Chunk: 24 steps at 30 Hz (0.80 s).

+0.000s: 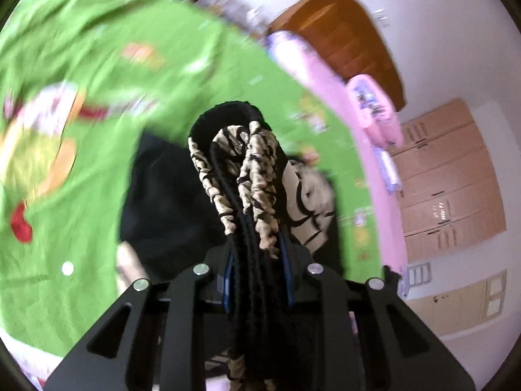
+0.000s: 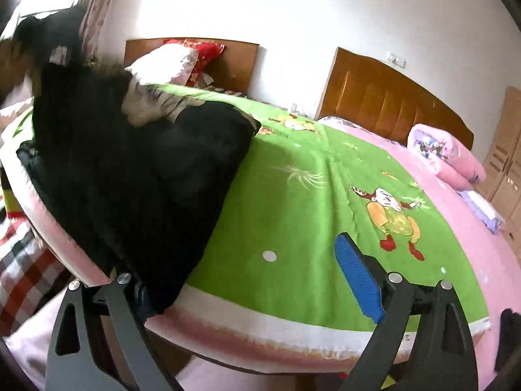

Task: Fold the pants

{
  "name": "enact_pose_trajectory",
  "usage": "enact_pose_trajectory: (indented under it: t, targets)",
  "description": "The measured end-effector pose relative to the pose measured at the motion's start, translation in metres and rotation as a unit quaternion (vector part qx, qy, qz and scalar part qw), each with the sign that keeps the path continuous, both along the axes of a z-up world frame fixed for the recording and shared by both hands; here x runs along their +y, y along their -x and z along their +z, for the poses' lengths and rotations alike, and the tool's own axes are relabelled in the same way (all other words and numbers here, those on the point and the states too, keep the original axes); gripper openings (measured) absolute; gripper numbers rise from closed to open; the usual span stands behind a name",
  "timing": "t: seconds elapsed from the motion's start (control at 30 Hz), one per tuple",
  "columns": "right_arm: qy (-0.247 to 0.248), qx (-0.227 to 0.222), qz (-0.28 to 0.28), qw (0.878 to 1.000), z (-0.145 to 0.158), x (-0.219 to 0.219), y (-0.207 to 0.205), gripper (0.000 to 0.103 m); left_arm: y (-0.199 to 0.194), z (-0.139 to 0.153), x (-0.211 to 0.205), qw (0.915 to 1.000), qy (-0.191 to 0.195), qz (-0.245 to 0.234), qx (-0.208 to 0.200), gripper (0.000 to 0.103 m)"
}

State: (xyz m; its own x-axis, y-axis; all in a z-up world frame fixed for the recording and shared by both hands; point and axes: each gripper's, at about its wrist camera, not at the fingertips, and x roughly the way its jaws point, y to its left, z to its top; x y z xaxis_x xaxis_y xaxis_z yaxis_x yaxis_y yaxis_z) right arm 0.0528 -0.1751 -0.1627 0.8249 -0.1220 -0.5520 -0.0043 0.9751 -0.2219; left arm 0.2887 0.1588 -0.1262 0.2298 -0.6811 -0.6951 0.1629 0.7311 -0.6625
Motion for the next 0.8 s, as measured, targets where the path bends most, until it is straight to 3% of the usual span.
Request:
enact_pose_trajectory:
  t: [0.1, 0.27, 0.33, 0.43, 0.53, 0.57, 0.6, 0.67, 0.73, 0.8]
  targets:
    - [0.001, 0.006, 0.005, 1.0, 0.005, 0.0, -0.003, 0.089, 0.003, -0.018, 0.012, 0.9996, 0.026, 0.012, 0.002, 0.023]
    - [-0.006, -0.009, 0.017, 1.0, 0.017, 0.003, -0.001, 0.089, 0.027, 0.027, 0.031, 0.9966, 0.034, 0.033, -0.067, 0.023]
    - [-0.005, -0.004, 0.022, 1.0, 0.012, 0.006, -0.004, 0.089, 0.03, 0.025, 0.037, 0.9968, 0.028, 0.047, -0.058, 0.023]
    - [-0.015, 0.013, 0.019, 1.0, 0.003, 0.004, -0.009, 0.089, 0.025, -0.01, 0.043, 0.9985, 0.005, 0.055, -0.004, 0.024]
    - [-0.035, 0.025, 0.024, 0.999, 0.005, -0.002, -0.009, 0.089, 0.027, -0.031, 0.054, 0.9965, 0.051, 0.065, 0.012, 0.033]
    - [-0.042, 0.032, 0.033, 0.998, 0.007, -0.002, -0.007, 0.089, 0.028, -0.03, 0.058, 0.9954, 0.064, 0.07, 0.011, 0.045]
    - [-0.055, 0.039, 0.047, 0.997, 0.008, -0.004, -0.006, 0.089, 0.032, -0.024, 0.063, 0.9947, 0.064, 0.08, 0.001, 0.062]
    - [-0.098, 0.056, 0.093, 0.989, 0.014, -0.011, 0.002, 0.089, 0.045, -0.004, 0.074, 0.9926, 0.018, 0.114, -0.038, 0.079]
    - [-0.17, 0.064, 0.178, 0.967, 0.026, -0.021, 0.015, 0.089, 0.076, 0.036, 0.076, 0.9752, -0.073, 0.165, -0.128, 0.08]
    - [-0.212, 0.048, 0.21, 0.953, 0.043, -0.032, 0.019, 0.089, 0.103, 0.062, 0.061, 0.9674, -0.088, 0.153, -0.182, 0.086]
